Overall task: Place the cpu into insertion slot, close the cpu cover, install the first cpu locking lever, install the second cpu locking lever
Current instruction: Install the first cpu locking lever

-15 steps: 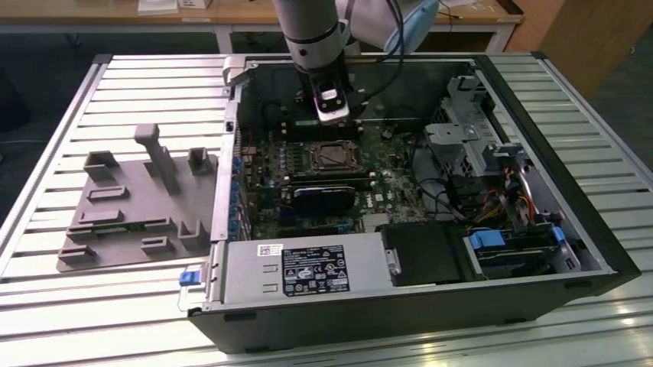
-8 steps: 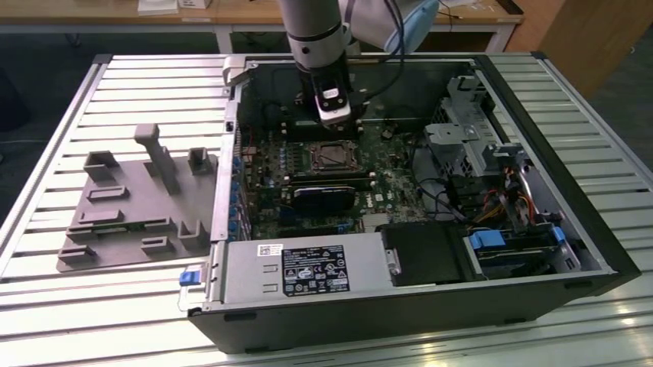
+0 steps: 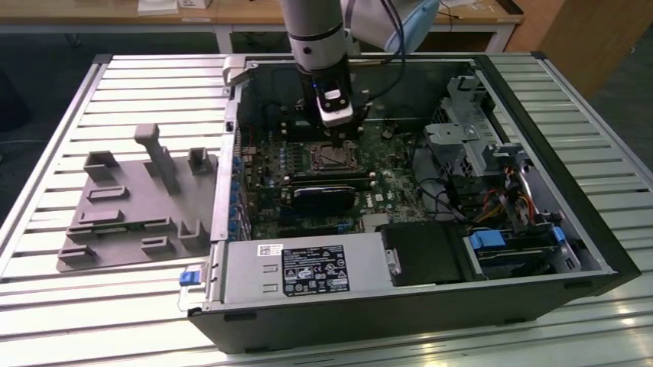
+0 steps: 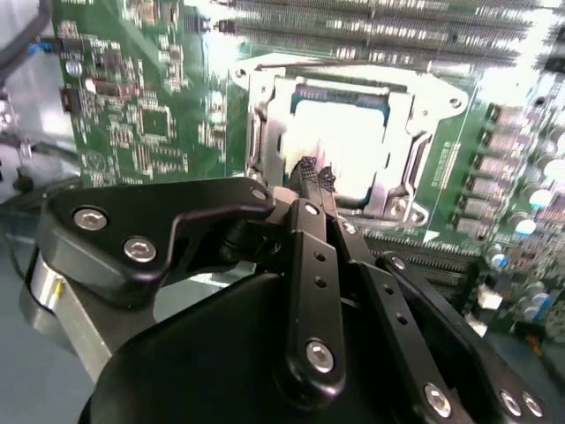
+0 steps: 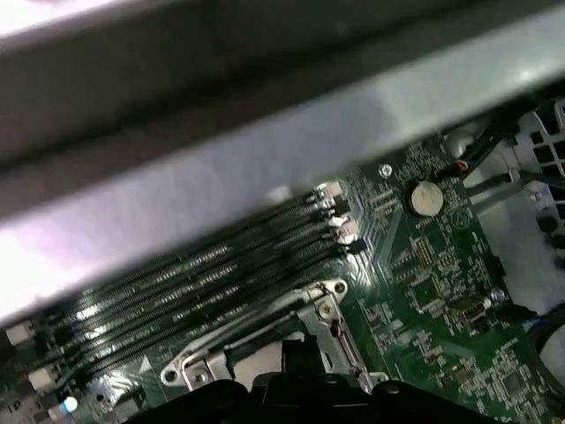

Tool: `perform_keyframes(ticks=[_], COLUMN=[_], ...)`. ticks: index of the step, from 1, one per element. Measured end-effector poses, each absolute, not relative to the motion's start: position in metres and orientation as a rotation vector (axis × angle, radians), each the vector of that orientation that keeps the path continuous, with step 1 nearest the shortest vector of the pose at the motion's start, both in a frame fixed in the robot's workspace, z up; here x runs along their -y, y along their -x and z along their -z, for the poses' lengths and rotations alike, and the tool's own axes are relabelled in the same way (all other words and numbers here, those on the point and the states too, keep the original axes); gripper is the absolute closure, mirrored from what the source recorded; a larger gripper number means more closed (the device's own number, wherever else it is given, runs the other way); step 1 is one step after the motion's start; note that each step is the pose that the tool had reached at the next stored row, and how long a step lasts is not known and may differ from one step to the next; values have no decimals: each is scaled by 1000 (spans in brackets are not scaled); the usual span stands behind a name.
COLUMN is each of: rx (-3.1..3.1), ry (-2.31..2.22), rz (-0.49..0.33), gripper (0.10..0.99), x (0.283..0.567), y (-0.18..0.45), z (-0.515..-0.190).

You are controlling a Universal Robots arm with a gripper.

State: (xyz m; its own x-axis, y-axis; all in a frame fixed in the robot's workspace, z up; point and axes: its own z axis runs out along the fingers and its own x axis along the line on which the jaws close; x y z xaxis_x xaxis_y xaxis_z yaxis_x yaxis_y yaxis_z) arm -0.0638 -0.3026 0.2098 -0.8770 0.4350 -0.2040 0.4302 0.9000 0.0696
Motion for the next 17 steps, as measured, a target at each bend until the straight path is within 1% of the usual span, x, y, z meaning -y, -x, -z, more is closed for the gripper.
perform_keyframes(ticks=[8,17], rx=[-2897,-2909], ry=[-666,-668], rz=[-10,-5], gripper=[980,980], x=[318,320], y=[63,63], z=[-208,-210])
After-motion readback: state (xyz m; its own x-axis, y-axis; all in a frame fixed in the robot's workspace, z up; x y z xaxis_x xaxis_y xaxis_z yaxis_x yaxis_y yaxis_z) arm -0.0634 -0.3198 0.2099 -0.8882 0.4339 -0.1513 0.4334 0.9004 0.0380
